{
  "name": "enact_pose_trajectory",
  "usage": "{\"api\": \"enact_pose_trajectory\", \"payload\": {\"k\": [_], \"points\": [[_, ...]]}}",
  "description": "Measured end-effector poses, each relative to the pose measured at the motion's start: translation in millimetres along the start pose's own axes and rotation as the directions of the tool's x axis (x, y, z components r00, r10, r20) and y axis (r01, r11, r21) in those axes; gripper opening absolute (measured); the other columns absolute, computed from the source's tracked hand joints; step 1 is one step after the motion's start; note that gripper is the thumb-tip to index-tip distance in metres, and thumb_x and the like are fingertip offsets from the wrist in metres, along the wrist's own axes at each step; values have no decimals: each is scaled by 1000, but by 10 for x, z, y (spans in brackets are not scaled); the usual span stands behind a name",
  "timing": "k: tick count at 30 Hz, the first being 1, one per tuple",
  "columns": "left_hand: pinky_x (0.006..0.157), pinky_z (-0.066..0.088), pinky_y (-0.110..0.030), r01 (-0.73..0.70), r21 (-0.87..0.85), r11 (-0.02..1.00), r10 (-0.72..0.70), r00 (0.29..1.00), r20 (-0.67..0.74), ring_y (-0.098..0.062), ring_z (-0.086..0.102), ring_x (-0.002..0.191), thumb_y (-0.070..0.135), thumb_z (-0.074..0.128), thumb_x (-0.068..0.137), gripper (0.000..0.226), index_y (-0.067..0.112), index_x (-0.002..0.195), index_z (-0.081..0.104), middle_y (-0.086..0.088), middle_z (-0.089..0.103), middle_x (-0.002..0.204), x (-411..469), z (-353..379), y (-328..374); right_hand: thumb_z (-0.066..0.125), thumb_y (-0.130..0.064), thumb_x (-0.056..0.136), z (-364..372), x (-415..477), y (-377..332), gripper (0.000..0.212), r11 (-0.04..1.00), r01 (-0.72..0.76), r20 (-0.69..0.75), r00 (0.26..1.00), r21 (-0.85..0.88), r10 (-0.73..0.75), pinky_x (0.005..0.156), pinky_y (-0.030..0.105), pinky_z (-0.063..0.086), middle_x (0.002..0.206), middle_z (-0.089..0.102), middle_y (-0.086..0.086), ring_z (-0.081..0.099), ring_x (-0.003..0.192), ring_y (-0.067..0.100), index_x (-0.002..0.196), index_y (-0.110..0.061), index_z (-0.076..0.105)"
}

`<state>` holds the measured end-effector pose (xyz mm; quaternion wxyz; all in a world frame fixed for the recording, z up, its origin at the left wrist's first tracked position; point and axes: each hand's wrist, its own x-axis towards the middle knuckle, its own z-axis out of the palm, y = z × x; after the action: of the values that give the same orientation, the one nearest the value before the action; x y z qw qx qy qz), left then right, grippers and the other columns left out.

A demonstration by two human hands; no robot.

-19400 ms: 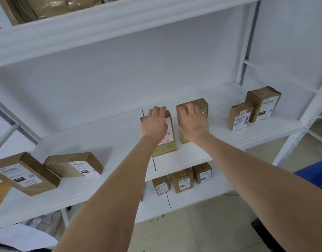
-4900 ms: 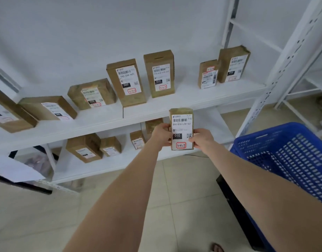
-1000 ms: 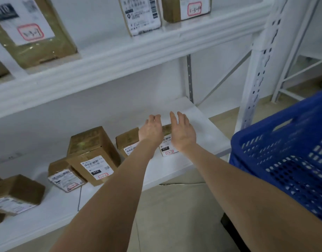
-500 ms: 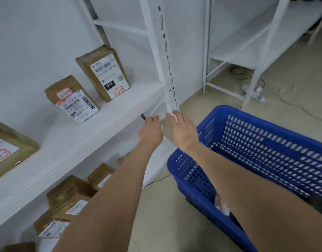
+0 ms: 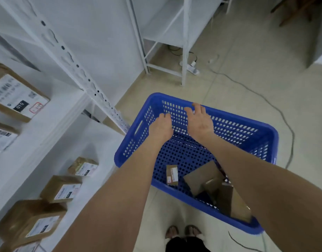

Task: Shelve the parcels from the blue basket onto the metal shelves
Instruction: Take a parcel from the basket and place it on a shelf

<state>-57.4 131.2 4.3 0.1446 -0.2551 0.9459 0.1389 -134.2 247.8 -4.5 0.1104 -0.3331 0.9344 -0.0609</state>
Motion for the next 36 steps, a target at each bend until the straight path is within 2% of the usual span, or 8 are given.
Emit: {"api": "enact_pose_trajectory", "payload": {"k": [12,17,19,21,23,30,33,36], "points": [[88,49,-42,140,-19,990,-124,922,366,-32,51,115,15,49,97,49,6,142,32,-17,38,138,392,1306,721,55,-11,92,922,54,1080,53,993,-112,283,954,29,99,103,45,40,146,26,17,25,136,36,142,-11,35],[76,50,-38,383,-37,923,-326,830,453,-28,57,91,8,45,98,14,3,110,50,-16,55,105,602,1794,261,50,-6,95,1673,251,867,45,954,-218,557,828,207,68,90,44,50,147,31,17,45,124,34,139,-10,41],[55,42,-29,414,-10,910,-364,812,457,-18,44,61,7,41,98,25,10,73,44,-7,45,73,707,2080,42,46,-2,95,2065,302,758,17,915,-301,637,768,269,65,64,37,51,108,58,17,61,85,25,103,-7,60],[45,27,-22,427,34,904,-383,770,510,-14,29,51,6,37,99,39,15,61,34,-3,34,62,782,2334,-125,43,-1,95,2532,327,635,34,878,-383,693,716,287,85,44,27,31,61,39,6,36,48,16,63,-14,42],[42,24,-20,433,78,898,-396,719,571,-12,26,50,3,36,99,42,17,60,33,-3,30,60,872,2576,-245,43,-4,96,2958,337,519,41,857,-415,749,660,304,54,44,24,25,56,32,2,28,46,14,58,-16,34],[52,33,-20,509,16,860,-368,599,711,-11,33,56,8,38,101,24,6,82,53,-4,37,67,1092,3171,-583,46,-4,97,3586,419,318,33,582,-722,863,500,375,65,79,32,49,68,45,4,42,59,13,66,-14,44],[53,38,-22,648,-86,757,-397,560,727,-12,40,60,10,43,100,22,8,78,47,-4,43,71,1063,3130,-591,48,-1,96,3549,498,281,27,420,-827,897,437,373,64,62,30,47,69,51,11,48,60,18,69,-7,49],[55,37,-22,733,-311,605,-440,633,636,-14,46,63,15,53,95,21,10,75,49,-5,48,75,1099,2819,-609,56,1,91,3236,635,264,13,339,-832,869,489,439,75,56,26,47,74,55,11,52,63,17,79,-4,53]]}}
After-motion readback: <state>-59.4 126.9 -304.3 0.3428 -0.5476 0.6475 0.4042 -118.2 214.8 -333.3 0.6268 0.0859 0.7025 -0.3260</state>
